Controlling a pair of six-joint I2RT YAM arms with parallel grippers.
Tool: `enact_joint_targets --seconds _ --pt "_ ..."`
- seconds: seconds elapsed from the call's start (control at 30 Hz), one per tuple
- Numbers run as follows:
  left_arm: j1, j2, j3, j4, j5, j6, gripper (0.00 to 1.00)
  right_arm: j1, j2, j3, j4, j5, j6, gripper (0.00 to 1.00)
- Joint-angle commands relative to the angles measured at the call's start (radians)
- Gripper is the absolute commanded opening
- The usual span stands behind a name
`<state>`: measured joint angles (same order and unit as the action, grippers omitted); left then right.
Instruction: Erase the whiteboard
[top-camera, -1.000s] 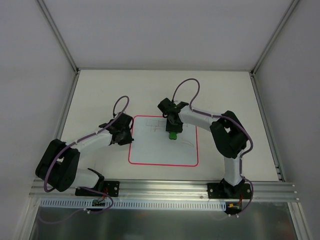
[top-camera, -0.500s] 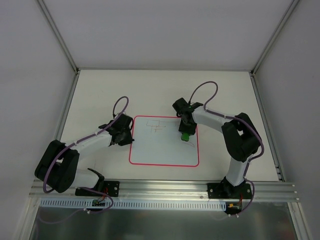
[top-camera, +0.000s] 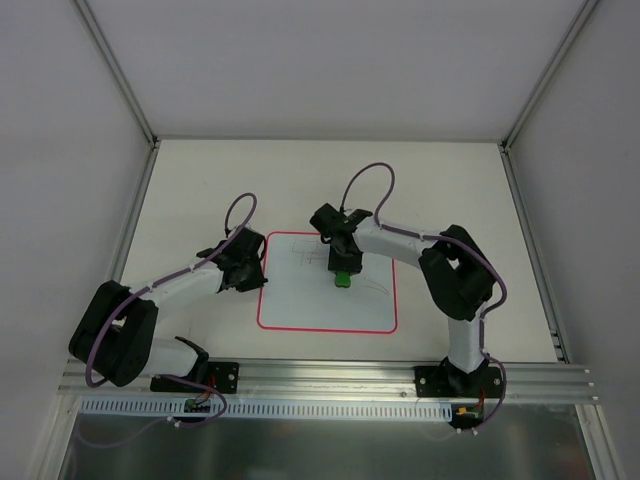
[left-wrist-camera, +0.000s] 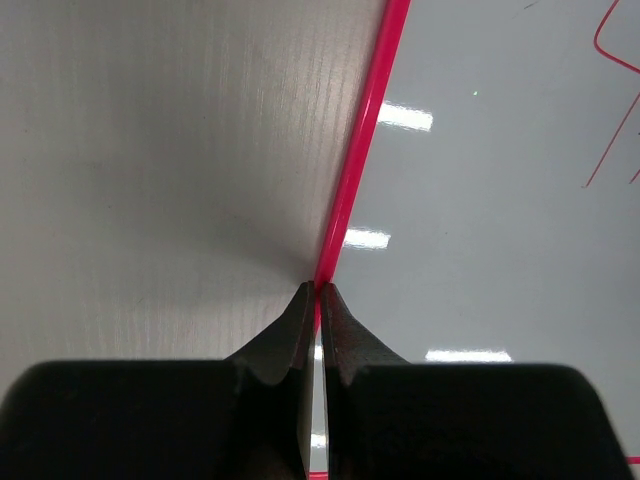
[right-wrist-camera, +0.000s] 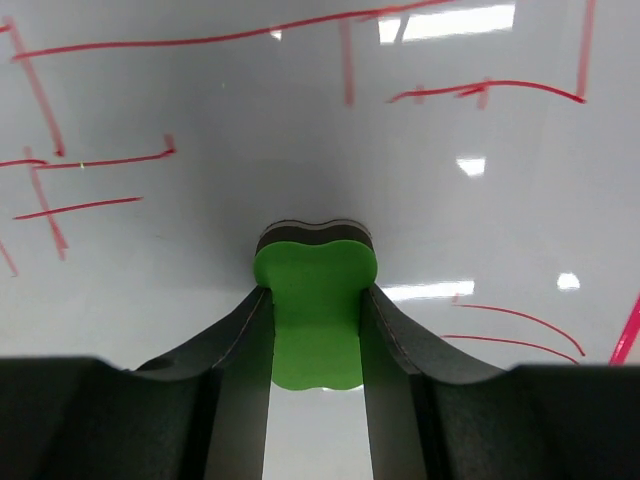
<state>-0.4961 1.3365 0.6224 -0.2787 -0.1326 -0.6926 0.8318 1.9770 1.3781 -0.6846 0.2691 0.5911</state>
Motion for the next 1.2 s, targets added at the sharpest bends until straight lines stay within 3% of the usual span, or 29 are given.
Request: enact_joint_targets --seconds 0.0,0.13,0.37,0.53,0.87,1.17 --pt "0.005 0.012 -0.047 -0.12 -0.038 -0.001 0.0 -0.077 0.008 -0.192 -0.098 0.004 0.029 0.0" --pt "0.007 0.007 -0.052 -0.122 -0.038 -0.004 0.0 -0.17 -0.099 -0.342 -0.076 0.028 0.047 0.0" --pt "0.014 -0.002 -0.058 -0.122 -0.038 -0.005 0.0 -0.191 -0.224 -0.467 -0.058 0.027 0.102 0.0" --pt "0.021 -0.019 -0.067 -0.122 -0.042 -0.008 0.0 -0.168 -0.16 -0.407 -0.015 -0.037 0.066 0.0" --pt "0.047 -0.049 -0.085 -0.137 -0.062 -0.015 0.0 0.027 0.108 -0.053 -0.056 -0.111 0.065 0.0" --pt "0.054 -0.051 -0.092 -0.149 -0.087 -0.027 0.0 -0.046 -0.033 -0.255 -0.062 -0.007 0.11 0.0"
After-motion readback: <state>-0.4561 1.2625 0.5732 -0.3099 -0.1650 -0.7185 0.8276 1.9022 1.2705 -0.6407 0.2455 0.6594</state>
